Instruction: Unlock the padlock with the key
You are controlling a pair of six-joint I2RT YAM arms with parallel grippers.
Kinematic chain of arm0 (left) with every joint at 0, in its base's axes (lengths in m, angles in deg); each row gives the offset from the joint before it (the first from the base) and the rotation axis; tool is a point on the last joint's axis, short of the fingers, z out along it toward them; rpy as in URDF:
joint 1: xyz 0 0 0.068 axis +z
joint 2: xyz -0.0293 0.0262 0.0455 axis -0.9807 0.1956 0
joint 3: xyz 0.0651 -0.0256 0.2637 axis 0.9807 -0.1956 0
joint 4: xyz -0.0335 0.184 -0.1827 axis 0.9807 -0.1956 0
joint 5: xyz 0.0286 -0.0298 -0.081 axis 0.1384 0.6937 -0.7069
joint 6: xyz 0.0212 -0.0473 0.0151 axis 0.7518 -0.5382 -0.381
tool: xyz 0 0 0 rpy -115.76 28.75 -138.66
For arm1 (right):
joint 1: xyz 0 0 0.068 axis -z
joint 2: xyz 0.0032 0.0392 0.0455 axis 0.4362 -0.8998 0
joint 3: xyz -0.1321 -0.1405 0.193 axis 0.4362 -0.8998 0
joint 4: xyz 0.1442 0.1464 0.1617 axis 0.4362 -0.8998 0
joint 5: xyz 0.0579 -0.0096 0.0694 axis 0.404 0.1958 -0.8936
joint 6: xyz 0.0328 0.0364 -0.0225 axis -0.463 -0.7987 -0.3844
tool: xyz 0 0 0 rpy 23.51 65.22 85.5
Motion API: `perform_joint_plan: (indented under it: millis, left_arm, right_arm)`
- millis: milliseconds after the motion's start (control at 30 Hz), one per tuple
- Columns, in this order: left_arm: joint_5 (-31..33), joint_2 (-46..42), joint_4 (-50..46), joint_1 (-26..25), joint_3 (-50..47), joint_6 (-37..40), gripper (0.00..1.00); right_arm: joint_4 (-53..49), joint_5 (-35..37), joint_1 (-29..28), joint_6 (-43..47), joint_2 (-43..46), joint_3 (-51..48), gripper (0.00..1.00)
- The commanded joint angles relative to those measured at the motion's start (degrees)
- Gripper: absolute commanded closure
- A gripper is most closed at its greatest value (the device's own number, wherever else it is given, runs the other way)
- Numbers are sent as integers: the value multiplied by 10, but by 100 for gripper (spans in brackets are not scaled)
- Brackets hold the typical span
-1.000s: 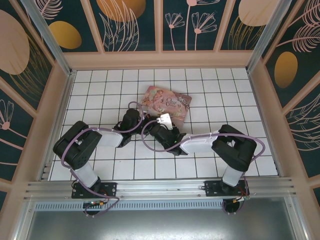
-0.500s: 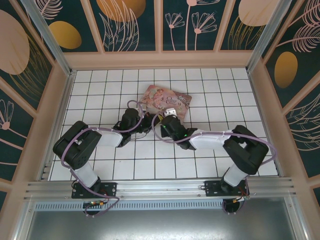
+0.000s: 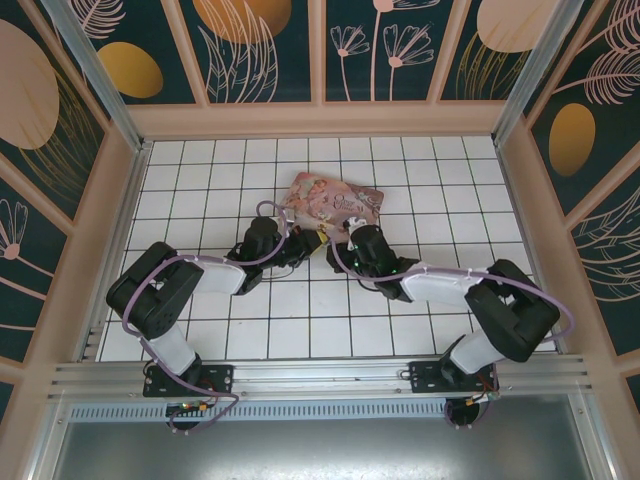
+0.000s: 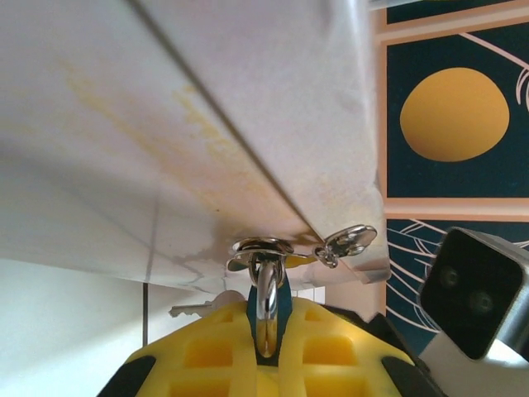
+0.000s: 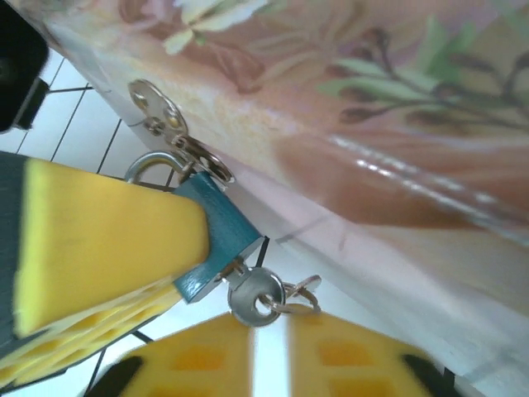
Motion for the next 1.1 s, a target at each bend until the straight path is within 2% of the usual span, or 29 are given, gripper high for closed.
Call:
perform_joint_plan:
  millis: [0, 100, 267, 367, 567, 667, 800, 1067]
  left_arm:
    - [-21, -1, -1, -6, 7, 5, 100]
    - [-21, -1, -3, -6, 10, 6, 100]
    - [-22, 0, -4, -6, 16, 5, 100]
    - [-25, -1, -6, -6, 19, 6, 100]
    - [-25, -1, -8, -6, 22, 6, 100]
    - [-25, -1, -10, -6, 23, 7, 100]
    - [-25, -1, -11, -6, 22, 7, 100]
    - [-27, -1, -7, -6, 19, 6, 100]
  right_arm:
    - [37, -19, 5, -9, 42, -19, 70]
    - [25, -21, 5, -14, 76, -42, 61]
    - [-11, 5, 1, -12, 129, -61, 60]
    - [-51, 61, -18, 11, 134, -48, 60]
    - [-128, 236, -91, 70, 78, 4, 60]
    - [-139, 292, -114, 83, 44, 22, 60]
    - [-134, 320, -127, 93, 13, 36, 60]
    - [-131, 332, -129, 115, -33, 77, 62]
